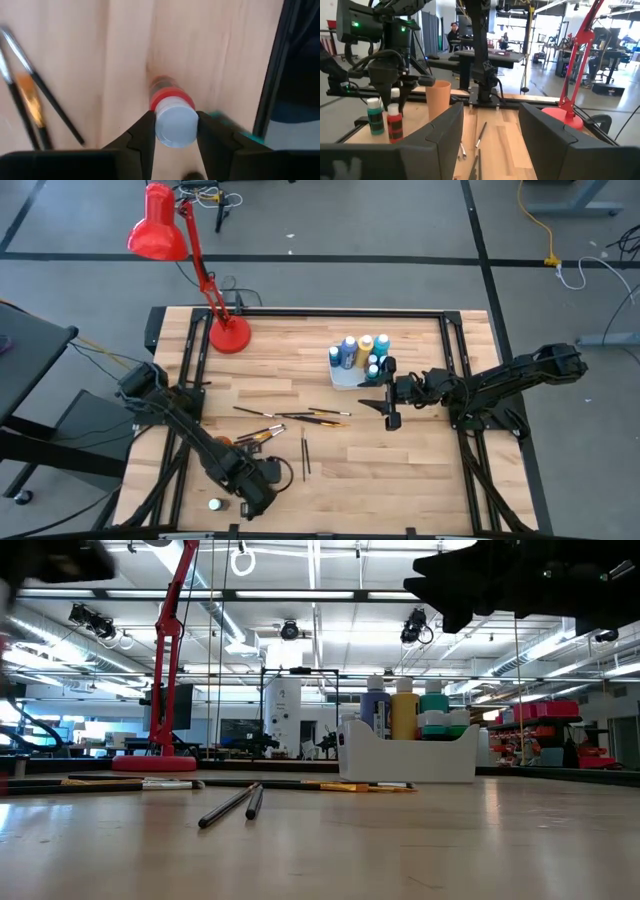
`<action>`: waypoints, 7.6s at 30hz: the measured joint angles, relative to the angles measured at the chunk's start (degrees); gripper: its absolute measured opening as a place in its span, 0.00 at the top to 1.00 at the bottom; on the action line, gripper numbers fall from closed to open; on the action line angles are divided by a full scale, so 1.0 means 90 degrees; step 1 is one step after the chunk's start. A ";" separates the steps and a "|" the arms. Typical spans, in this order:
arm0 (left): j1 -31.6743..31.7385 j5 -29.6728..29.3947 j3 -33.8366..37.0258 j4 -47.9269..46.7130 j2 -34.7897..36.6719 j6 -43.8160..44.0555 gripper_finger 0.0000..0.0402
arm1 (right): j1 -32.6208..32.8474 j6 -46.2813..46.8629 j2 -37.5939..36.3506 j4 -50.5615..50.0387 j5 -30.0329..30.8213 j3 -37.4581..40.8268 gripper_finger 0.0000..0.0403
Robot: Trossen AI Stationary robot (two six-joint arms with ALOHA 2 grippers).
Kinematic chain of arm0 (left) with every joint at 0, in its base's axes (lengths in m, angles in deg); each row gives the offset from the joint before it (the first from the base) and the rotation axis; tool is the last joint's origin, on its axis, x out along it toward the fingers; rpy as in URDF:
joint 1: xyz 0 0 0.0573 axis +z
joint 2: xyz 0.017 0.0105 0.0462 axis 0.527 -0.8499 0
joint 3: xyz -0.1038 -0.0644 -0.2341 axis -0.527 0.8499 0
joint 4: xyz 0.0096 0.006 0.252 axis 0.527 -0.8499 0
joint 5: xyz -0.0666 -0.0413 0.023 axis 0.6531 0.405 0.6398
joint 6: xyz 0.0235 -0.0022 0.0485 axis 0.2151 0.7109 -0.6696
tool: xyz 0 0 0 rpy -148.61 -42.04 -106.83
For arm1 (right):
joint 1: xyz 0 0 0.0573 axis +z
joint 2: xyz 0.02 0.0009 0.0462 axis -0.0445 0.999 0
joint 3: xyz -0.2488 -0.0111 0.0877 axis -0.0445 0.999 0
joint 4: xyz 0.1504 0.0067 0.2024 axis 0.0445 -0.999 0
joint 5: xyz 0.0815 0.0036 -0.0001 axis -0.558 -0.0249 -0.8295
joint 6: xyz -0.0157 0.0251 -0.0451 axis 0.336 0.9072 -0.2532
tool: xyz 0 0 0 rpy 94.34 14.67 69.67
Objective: Pick & Place Paint Supplies
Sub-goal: Put the small orange paint bottle into the white bin, then put the small light blue paint bottle into the white bin
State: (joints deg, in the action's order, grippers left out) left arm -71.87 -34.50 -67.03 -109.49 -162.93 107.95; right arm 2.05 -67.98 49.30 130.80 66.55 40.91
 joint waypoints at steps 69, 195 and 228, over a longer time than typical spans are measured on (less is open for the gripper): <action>0.6047 0.0673 -0.1317 0.1708 -0.0942 -0.9551 0.67 | -0.0988 0.2900 0.2854 -0.4650 0.2820 -0.2707 0.99; 0.4818 -0.1333 -0.1271 0.0720 0.2484 -0.7208 0.57 | -0.1412 0.2866 0.3886 -0.8446 0.1802 -0.4923 1.00; 0.3730 -0.1306 -0.0419 0.0645 0.2928 -0.5636 0.57 | 0.0344 0.2257 0.1659 -0.8245 0.2112 -0.4901 1.00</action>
State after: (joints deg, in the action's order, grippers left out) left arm -38.31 -46.25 -70.81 -103.69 -136.58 57.23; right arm 5.15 -47.67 64.24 56.59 85.55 -3.20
